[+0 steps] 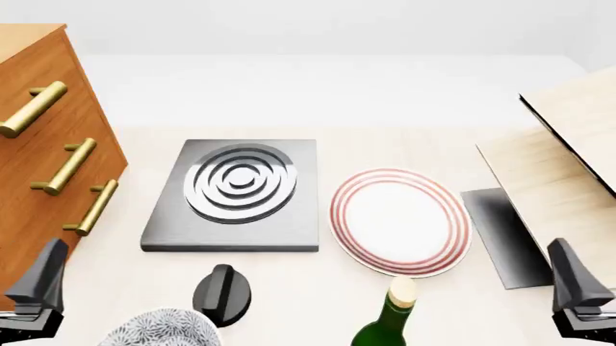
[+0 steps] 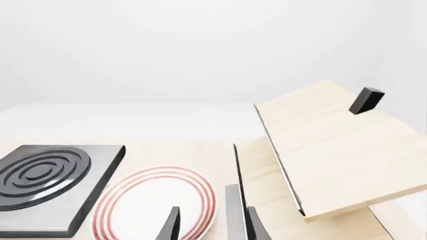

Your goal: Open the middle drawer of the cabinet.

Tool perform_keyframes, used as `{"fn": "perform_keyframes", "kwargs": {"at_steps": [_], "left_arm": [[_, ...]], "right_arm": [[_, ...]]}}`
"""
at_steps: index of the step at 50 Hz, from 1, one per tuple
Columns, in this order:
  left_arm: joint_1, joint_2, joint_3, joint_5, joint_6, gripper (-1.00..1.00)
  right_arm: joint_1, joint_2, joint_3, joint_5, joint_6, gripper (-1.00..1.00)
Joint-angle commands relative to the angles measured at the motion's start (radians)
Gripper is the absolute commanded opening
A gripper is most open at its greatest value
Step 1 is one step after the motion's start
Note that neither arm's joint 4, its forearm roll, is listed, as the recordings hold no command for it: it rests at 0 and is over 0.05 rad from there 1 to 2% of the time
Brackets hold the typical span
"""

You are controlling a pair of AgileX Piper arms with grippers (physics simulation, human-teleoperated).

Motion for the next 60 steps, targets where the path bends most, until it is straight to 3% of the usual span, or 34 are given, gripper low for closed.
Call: {"fn": "perform_keyframes", "kwargs": {"at_steps": [1, 16, 17, 18, 28, 60], "left_arm": [[-0.002, 0.0, -0.004, 0.0, 0.002, 1.0], [-0.001, 0.001, -0.003, 0.006, 0.011, 1.0], [0.056, -0.001, -0.004, -0.04, 0.054, 1.0], [-0.002, 0.0, -0.003, 0.005, 0.012, 1.0], [-0.006, 0.001, -0.004, 0.006, 0.019, 1.0], [-0.071, 0.016, -0.158, 0.038, 0.286, 1.0]], "right_arm": [[0.0, 0.004, -0.004, 0.002, -0.005, 1.0], [0.0, 0.008, -0.003, 0.001, -0.01, 1.0], [0.0, 0.007, -0.003, 0.002, -0.01, 1.0], [-0.001, 0.007, -0.003, 0.002, -0.01, 1.0], [0.0, 0.008, -0.003, 0.002, -0.01, 1.0], [-0.001, 0.007, -0.003, 0.002, -0.01, 1.0]]}}
